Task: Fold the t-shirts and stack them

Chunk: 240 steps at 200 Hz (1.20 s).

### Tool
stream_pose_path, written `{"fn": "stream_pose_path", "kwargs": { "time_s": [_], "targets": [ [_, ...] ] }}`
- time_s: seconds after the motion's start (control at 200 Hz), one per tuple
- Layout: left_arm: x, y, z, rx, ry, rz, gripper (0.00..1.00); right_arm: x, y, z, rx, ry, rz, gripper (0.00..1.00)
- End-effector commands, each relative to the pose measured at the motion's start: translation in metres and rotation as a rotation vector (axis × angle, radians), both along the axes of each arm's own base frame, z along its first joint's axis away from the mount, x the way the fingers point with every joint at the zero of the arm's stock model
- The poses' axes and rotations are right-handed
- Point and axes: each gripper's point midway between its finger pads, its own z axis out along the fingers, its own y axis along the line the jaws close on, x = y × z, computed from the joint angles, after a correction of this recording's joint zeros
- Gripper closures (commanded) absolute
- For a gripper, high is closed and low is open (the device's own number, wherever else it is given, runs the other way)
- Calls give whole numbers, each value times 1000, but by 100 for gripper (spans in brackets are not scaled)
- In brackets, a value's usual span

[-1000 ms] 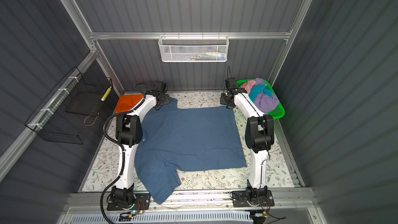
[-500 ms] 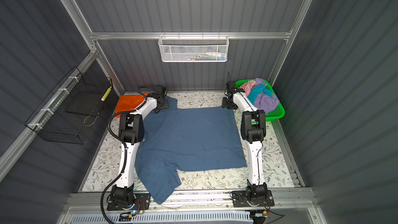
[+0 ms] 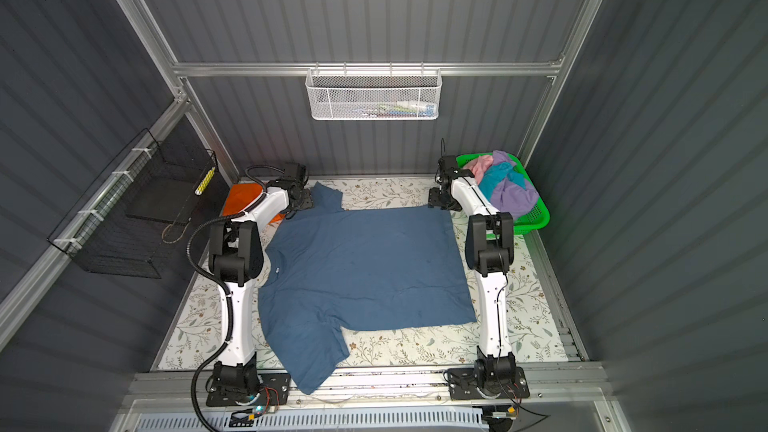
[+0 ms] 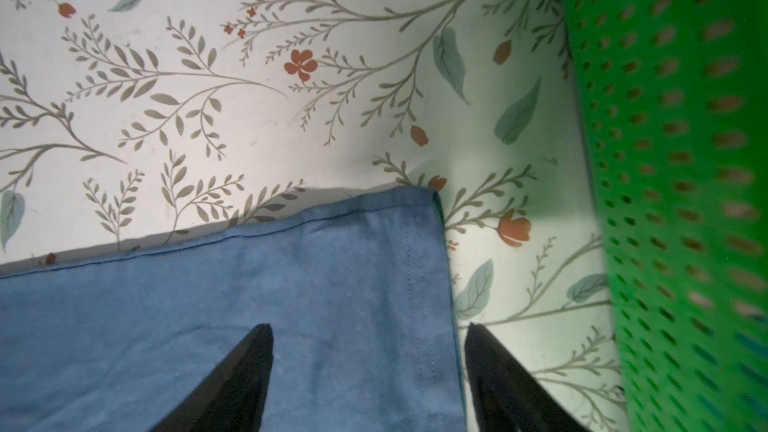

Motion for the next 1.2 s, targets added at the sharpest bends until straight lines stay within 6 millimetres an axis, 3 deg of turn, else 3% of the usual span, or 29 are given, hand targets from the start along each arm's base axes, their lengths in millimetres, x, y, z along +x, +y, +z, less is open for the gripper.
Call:
{"fn": "stream_pose_path", "kwargs": {
  "time_s": [0.0,0.285,0.37,0.595,0.645,0.736,0.811,0.901,1.011,1.196],
  "targets": [
    [-11,1,-26,-2,74,26,22,-1,0,-6,28,29,-9,24],
    [-8,-5,-54,-39,119,22,22,4,10,-22,103,52,-39,23],
    [-8,-4,-61,-49,131,25,27,7,10,-28,105,59,-50,23],
    [-6,-1,-65,-71,130,32,73,18,16,-42,137,67,-64,25],
    [-5,1,-64,-72,129,35,83,20,18,-45,147,70,-66,32],
    [-5,4,-62,-68,126,36,94,20,19,-47,159,71,-73,58],
    [-4,6,-60,-64,124,35,99,22,18,-44,156,61,-77,76],
    [-4,8,-54,-56,120,38,100,25,16,-35,144,39,-78,90],
    [-5,13,-44,-38,113,38,100,27,11,-19,116,4,-77,100],
    [-8,22,-22,9,100,33,100,27,3,15,80,-73,-75,100]
  ]
}}
